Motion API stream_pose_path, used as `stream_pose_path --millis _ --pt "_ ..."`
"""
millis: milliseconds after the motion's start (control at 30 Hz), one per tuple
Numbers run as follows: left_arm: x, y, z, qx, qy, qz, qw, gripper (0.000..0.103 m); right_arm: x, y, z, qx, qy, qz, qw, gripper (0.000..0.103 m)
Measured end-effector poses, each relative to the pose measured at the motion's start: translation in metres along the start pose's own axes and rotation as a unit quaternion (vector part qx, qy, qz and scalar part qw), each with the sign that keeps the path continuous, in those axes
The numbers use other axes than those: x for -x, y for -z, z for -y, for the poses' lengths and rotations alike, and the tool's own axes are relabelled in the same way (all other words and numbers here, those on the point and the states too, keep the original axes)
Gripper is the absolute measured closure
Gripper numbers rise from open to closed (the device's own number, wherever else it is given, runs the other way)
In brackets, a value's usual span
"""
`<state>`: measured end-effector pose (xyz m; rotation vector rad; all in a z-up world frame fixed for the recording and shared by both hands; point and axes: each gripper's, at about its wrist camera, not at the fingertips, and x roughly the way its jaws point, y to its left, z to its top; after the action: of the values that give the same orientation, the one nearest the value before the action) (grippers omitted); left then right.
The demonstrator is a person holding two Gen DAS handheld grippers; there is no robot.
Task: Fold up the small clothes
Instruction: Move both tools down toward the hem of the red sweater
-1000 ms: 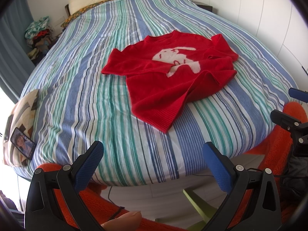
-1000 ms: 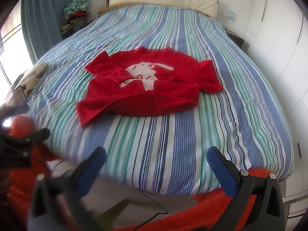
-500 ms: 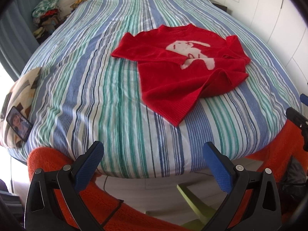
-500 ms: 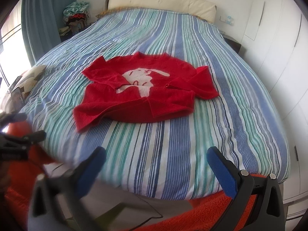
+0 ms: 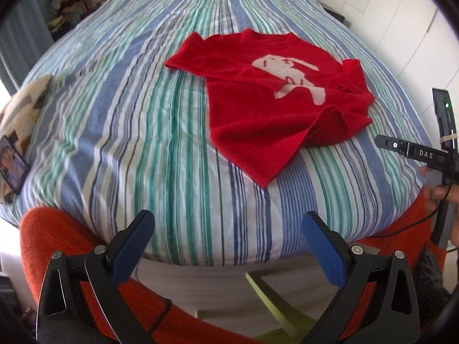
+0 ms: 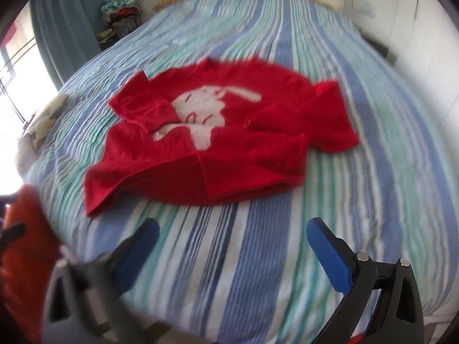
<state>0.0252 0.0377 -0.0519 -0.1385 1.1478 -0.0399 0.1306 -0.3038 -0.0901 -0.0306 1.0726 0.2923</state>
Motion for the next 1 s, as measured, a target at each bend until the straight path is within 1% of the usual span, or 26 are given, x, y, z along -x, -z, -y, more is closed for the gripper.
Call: stream_pose_path --millis 33,67,100,167,233,267,333,400,500,600,700,867,933,1000 --pt "-0.009 -0.003 -0.007 0.019 0.012 -0.009 0.9997 0.001 -0.013 0.001 0.011 -0.047 -0.035 -0.015 0.998 0.015" --pt "-0.018 -0.007 -0.015 0.039 0.022 -0.015 0.9989 0.001 -0.023 0.003 0.022 -0.096 -0.067 -0.019 0.993 0.017" --pt "-0.024 -0.010 -0.019 0.054 0.028 -0.015 0.9981 0.001 -0.029 0.006 0.030 -0.137 -0.088 -0.014 0.987 0.017" --pt "-0.032 -0.020 -0.023 0.073 0.020 -0.011 0.9971 0.001 -0.033 0.011 0.043 -0.193 -0.103 0.005 0.976 0.017" --pt "-0.035 -0.028 -0.019 0.074 0.002 -0.001 0.9973 0.001 -0.030 0.015 0.046 -0.218 -0.121 0.025 0.968 0.017" --pt "-0.036 -0.032 -0.015 0.068 -0.011 0.004 0.9976 0.001 -0.028 0.015 0.044 -0.220 -0.128 0.030 0.966 0.017" --pt "-0.037 -0.037 -0.008 0.049 -0.044 0.012 0.9977 0.001 -0.026 0.016 0.039 -0.211 -0.129 0.034 0.968 0.017" --pt "-0.039 -0.041 -0.001 0.028 -0.084 0.017 0.9960 0.001 -0.024 0.016 0.036 -0.196 -0.118 0.036 0.973 0.017" --pt "-0.041 -0.043 0.002 0.010 -0.121 0.022 0.9923 0.001 -0.021 0.019 0.034 -0.178 -0.095 0.040 0.979 0.017" --pt "-0.041 -0.044 -0.001 0.006 -0.136 0.021 0.9904 0.001 -0.025 0.024 0.035 -0.167 -0.079 0.036 0.982 0.017" --pt "-0.042 -0.045 -0.005 0.009 -0.143 0.017 0.9896 0.001 -0.028 0.029 0.038 -0.163 -0.069 0.031 0.984 0.017" --pt "-0.044 -0.046 -0.006 0.009 -0.150 0.011 0.9885 0.001 -0.029 0.031 0.041 -0.172 -0.070 0.032 0.982 0.017" --pt "-0.045 -0.045 -0.006 0.009 -0.151 0.010 0.9885 0.001 -0.029 0.030 0.039 -0.169 -0.069 0.033 0.983 0.017" --pt "-0.047 -0.044 -0.007 0.013 -0.141 0.006 0.9898 0.001 -0.029 0.030 0.037 -0.166 -0.070 0.035 0.983 0.017"
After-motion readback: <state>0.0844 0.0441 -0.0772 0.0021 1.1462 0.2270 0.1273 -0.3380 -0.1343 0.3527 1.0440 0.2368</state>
